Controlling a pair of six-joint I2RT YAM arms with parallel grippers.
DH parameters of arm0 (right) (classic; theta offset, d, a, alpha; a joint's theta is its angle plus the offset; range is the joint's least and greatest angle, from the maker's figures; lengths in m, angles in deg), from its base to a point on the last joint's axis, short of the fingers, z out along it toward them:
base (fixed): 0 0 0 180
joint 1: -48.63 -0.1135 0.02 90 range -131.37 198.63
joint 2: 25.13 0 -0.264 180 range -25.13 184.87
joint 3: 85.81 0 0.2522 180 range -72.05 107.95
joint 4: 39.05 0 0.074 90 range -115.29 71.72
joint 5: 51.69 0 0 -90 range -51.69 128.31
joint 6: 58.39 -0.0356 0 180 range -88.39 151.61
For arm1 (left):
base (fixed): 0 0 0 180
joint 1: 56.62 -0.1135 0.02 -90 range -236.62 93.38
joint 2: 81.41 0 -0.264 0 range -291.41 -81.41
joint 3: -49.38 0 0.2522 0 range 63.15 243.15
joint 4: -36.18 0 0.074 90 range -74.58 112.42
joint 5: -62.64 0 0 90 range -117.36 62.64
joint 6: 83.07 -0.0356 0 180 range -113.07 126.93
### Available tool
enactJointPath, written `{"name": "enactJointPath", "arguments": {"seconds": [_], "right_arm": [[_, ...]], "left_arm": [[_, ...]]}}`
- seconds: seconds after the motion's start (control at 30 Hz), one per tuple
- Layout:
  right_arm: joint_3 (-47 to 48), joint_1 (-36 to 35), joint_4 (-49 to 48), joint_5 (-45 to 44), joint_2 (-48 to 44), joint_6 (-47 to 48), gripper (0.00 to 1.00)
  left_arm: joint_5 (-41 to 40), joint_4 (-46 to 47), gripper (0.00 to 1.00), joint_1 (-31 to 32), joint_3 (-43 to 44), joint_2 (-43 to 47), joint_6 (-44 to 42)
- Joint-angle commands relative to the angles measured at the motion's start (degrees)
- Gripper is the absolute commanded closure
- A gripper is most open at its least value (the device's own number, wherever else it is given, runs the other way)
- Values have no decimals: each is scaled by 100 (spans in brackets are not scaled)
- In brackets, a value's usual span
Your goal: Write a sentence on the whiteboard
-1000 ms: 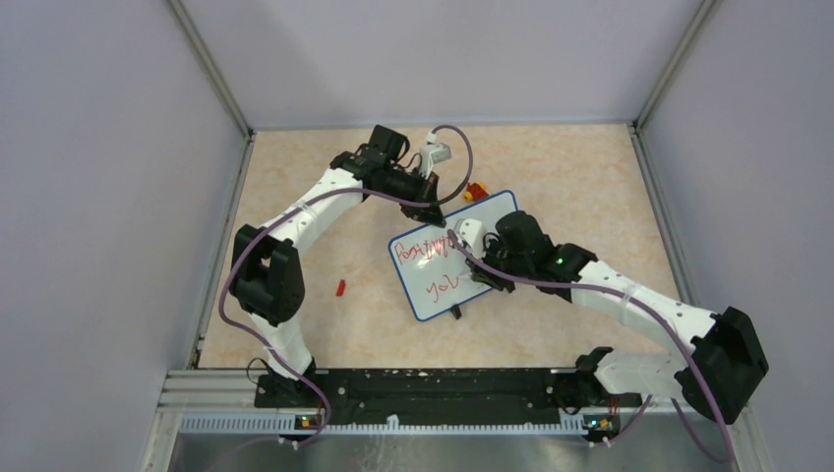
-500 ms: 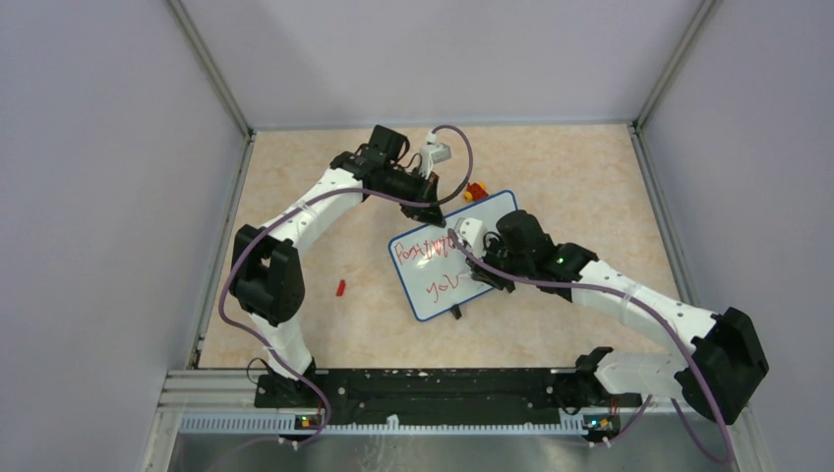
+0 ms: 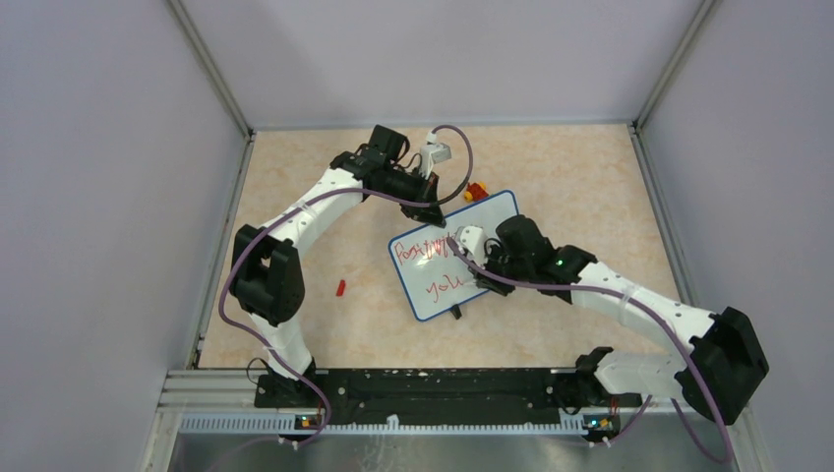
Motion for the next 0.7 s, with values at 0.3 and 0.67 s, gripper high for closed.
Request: {"name": "enactJointPath", "arguments": {"seconds": [0.3,0.67], "right_arm": [[471,57,152,-134,-442,24,100],[488,57,-263,-195,-130,14,100]], "left_arm": [[-120,8,100,185,-150,47,-133],[-153,0,100,195,-150,65,-138]]}}
